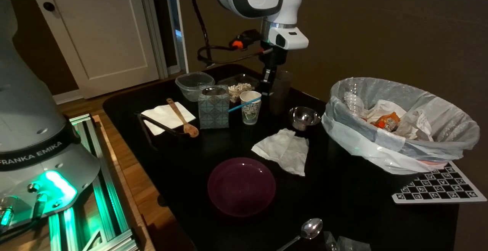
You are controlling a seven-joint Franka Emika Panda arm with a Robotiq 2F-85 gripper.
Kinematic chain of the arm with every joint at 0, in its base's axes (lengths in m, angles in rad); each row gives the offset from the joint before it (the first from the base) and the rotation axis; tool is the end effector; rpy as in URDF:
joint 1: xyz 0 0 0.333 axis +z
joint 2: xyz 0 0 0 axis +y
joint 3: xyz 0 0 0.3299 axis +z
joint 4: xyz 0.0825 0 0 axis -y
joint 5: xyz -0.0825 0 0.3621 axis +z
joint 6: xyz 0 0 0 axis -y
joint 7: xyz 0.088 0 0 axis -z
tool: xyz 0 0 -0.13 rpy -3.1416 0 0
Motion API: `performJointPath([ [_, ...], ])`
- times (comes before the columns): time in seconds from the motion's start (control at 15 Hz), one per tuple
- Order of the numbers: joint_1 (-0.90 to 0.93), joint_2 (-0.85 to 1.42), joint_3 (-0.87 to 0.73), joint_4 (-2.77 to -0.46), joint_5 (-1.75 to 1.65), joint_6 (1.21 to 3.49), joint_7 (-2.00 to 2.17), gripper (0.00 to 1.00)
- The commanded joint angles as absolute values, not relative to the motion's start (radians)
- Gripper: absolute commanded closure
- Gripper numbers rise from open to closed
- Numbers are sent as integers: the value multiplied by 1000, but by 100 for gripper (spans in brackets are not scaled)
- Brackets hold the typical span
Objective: Remove the pencil from the cup
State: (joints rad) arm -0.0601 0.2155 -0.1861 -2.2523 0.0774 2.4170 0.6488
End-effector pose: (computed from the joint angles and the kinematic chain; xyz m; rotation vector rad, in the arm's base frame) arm 0.5077 -0.1261 0.2737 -2.7916 1.4372 0.0740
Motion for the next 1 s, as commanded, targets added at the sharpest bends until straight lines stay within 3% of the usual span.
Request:
performJointPath([
  [0.0,-82,294,-170,-2206,115,2383,592,98],
  [0.93,-63,503,-155,-2085,107,2292,546,98],
])
